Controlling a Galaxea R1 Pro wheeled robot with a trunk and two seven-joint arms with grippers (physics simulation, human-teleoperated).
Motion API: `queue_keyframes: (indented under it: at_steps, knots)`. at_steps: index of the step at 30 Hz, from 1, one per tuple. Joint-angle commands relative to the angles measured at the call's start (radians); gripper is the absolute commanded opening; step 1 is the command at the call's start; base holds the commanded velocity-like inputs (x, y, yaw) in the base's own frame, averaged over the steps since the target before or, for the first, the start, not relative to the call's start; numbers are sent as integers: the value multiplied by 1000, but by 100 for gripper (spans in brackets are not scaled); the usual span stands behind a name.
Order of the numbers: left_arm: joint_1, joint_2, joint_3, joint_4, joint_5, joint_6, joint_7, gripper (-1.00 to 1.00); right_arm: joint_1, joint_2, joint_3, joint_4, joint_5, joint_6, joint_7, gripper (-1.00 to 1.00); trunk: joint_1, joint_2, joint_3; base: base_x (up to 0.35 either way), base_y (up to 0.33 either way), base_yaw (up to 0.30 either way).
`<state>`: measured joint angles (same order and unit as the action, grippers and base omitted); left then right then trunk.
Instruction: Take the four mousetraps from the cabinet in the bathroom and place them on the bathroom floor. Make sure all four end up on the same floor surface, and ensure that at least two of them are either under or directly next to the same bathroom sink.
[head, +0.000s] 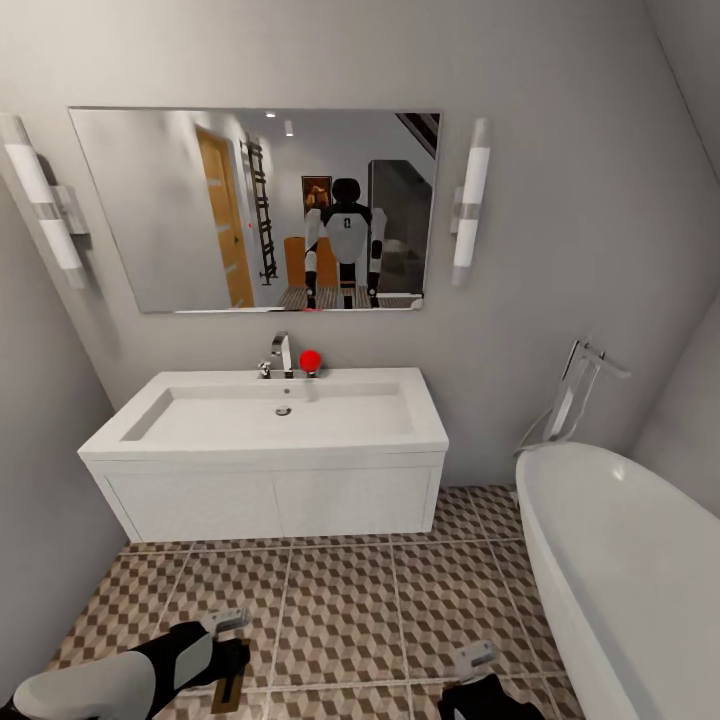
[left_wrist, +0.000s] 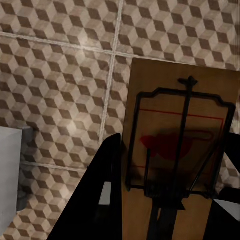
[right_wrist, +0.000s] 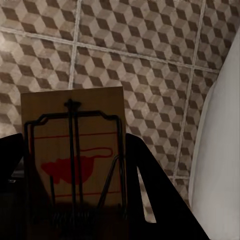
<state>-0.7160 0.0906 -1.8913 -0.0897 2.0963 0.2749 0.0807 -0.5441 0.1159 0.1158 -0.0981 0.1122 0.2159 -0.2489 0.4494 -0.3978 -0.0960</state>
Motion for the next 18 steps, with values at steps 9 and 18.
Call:
queue_keyframes:
  at_steps: [9,18]
  knots:
    - [-2,10,-3,-6,8,-2,9,-100,5,-4,5,0,8,2,3,-100,1,-2,-2,0,0,0]
    - [6,6,-4,-10,8,-24,10,-100,9,-3,6,0,9,-9,3,-100,31,-58,-27,0,0,0]
